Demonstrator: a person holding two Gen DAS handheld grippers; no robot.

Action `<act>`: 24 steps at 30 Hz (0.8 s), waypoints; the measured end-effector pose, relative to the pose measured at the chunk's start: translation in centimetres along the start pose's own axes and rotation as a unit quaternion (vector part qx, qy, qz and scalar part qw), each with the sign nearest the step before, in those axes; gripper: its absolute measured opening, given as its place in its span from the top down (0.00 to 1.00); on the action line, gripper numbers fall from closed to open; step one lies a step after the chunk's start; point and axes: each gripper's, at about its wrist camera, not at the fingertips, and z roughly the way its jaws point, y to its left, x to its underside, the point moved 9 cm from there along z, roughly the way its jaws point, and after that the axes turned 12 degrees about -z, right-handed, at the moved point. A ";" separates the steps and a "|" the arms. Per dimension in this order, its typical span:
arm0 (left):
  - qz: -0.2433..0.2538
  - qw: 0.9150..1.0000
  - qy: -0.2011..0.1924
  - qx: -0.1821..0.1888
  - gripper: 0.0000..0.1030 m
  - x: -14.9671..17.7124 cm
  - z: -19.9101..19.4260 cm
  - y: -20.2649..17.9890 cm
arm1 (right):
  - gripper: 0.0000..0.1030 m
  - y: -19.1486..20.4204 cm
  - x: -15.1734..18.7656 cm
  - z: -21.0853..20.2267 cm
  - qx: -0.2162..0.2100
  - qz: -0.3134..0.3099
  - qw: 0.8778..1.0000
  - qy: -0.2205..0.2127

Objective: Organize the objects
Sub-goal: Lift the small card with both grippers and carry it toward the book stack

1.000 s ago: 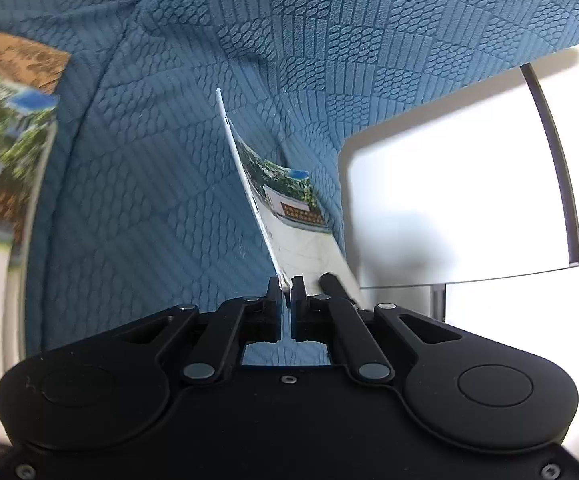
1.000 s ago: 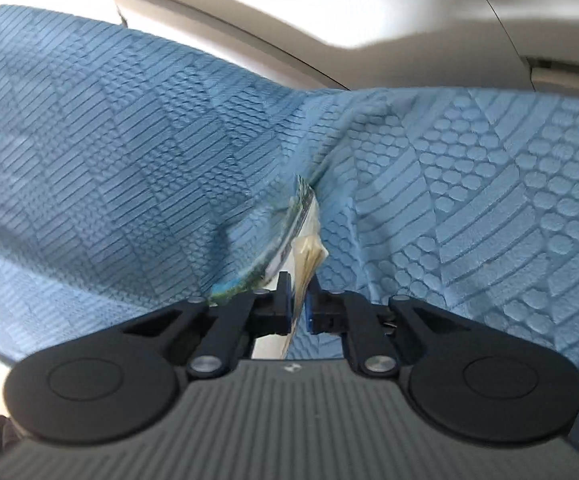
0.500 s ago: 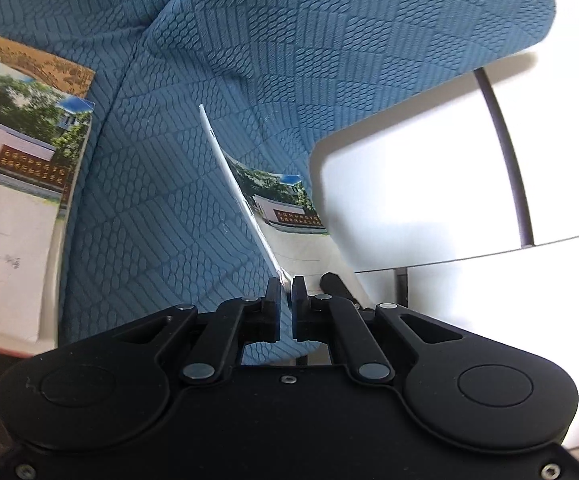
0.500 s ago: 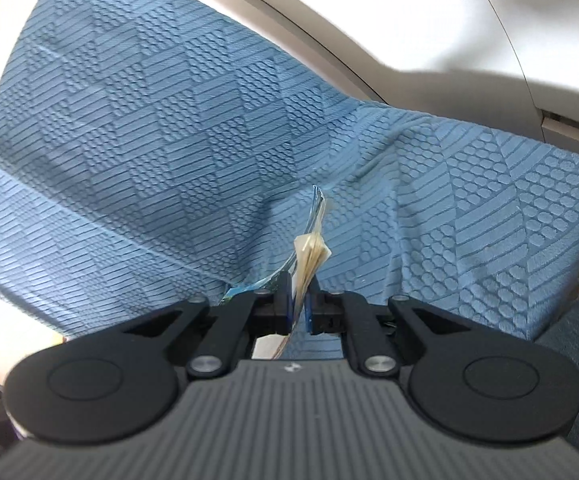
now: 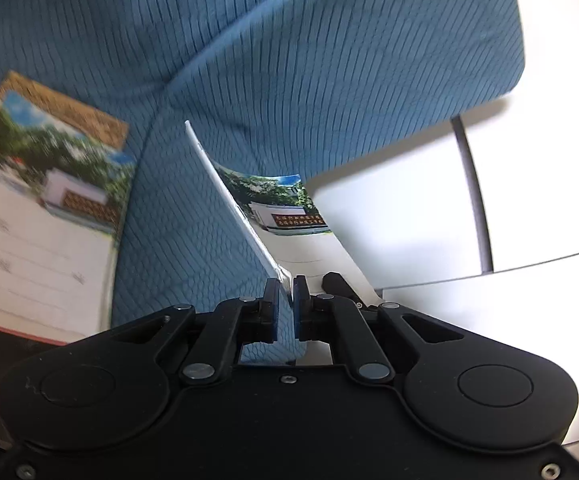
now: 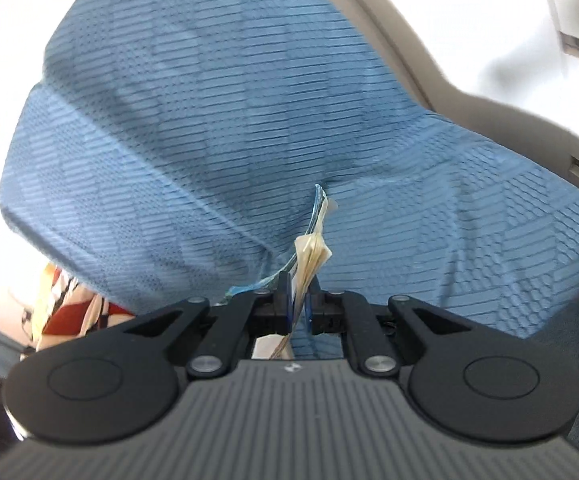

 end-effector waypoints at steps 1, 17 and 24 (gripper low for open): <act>0.001 1.000 -0.003 0.001 0.94 -0.5 -0.8 0.2 | 0.91 0.7 0.1 0.2 -0.003 -0.004 1.000 0.002; 0.033 0.997 -0.030 -0.062 0.93 -6.7 -8.3 8.2 | 0.91 10.7 8.0 5.6 -0.007 -0.085 0.996 0.038; 0.016 0.997 -0.033 -0.072 0.93 -8.1 -7.4 12.7 | 0.90 11.9 11.8 9.0 -0.001 -0.146 0.987 0.063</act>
